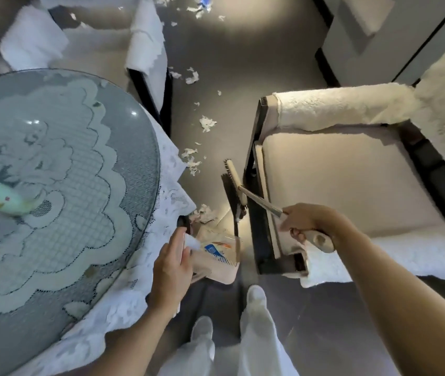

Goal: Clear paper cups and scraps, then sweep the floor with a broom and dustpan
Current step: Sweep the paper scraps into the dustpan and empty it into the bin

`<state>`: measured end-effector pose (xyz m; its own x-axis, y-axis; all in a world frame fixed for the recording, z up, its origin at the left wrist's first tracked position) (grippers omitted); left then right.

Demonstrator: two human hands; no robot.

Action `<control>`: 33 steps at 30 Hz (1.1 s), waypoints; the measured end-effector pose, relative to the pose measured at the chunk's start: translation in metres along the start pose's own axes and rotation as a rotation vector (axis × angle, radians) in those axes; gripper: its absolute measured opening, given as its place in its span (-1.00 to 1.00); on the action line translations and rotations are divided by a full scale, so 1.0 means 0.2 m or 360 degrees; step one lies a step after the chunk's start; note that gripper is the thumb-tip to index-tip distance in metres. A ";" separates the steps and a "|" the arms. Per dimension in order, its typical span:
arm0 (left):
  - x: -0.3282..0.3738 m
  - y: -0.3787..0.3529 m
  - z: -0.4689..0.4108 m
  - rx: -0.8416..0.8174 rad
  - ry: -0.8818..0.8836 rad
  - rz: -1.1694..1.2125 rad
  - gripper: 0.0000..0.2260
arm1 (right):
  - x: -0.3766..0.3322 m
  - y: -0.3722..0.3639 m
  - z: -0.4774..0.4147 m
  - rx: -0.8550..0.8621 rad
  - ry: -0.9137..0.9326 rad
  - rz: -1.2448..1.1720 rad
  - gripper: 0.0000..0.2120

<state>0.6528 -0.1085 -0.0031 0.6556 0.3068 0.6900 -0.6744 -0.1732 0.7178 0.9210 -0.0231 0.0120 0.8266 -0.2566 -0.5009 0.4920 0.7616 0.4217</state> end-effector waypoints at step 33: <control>0.08 -0.09 0.09 0.0264 0.0394 0.0011 -0.63 | -0.02 0.23 -0.14 -0.0343 0.0271 0.0420 -0.79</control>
<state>0.6818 -0.1163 -0.0026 0.5348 0.5205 0.6657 -0.6005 -0.3201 0.7327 0.9326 0.0285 0.0120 0.8511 0.0538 -0.5223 0.1845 0.9007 0.3933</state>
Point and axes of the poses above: each hand's wrist, its own z-axis away from the middle knuckle, its own y-axis out of the back of the hand, x = y × z, the point moved 7 cm from there along -z, towards the middle knuckle, and after that the axes turned 14 degrees about y, right-handed, at the moved point
